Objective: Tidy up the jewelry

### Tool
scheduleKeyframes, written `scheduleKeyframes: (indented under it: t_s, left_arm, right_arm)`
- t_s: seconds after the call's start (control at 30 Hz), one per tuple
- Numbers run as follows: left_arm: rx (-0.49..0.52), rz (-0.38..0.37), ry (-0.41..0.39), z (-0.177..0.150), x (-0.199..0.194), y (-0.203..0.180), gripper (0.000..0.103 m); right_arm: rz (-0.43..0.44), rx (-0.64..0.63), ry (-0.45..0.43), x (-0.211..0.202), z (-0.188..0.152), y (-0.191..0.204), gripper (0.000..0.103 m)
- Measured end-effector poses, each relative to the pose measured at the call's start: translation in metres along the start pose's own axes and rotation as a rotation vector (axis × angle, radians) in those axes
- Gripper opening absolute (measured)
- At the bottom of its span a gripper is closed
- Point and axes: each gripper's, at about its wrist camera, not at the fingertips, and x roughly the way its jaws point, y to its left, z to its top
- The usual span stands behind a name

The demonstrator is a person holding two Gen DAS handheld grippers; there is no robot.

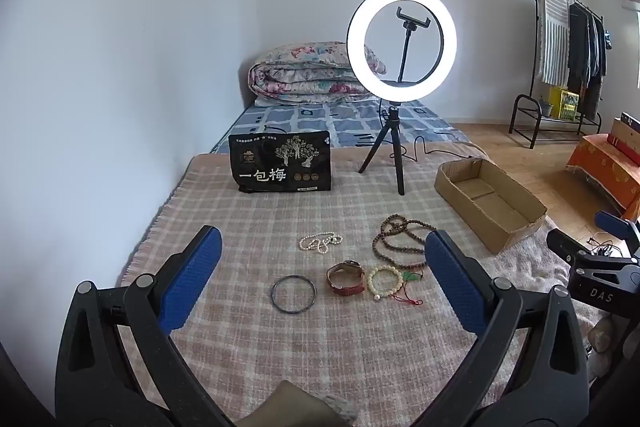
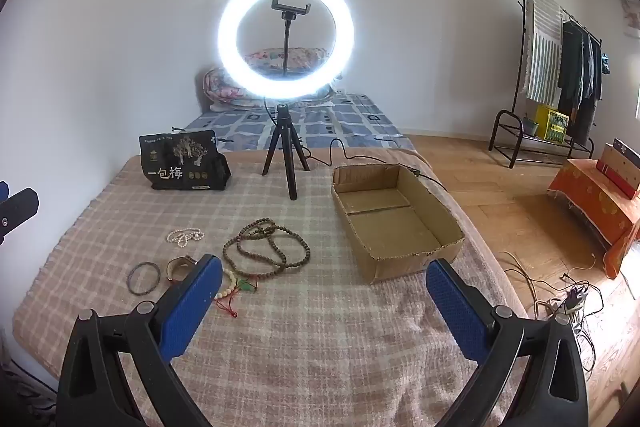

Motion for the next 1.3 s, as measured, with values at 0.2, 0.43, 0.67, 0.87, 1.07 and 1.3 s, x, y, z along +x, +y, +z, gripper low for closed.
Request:
scheduleKeyframes:
  t_s: [0.2, 0.43, 0.67, 0.87, 1.07, 1.3]
  left_arm:
    - [0.038, 0.006, -0.016, 0.0, 0.003, -0.003, 0.103]
    - [0.028, 0.002, -0.027, 0.002, 0.001, -0.003, 0.103]
    - [0.016, 0.005, -0.035, 0.01, -0.004, -0.002, 0.103]
    - [0.019, 0.003, -0.037, 0.009, -0.005, -0.002, 0.103]
    - [0.017, 0.003, -0.038, 0.008, -0.005, -0.002, 0.103]
    - [0.017, 0.003, -0.039, 0.008, -0.005, -0.002, 0.103]
  right_arm:
    - [-0.003, -0.004, -0.002, -0.001, 0.0, 0.0, 0.103]
    - [-0.008, 0.002, -0.002, -0.001, 0.001, 0.001, 0.103]
    - [-0.002, 0.002, -0.003, 0.001, 0.002, -0.004, 0.103]
    - [-0.002, 0.002, -0.003, 0.001, -0.001, -0.001, 0.103]
    - [-0.001, 0.003, -0.003, 0.0, -0.001, -0.002, 0.103]
    - [0.001, 0.003, 0.002, 0.001, -0.002, -0.002, 0.103]
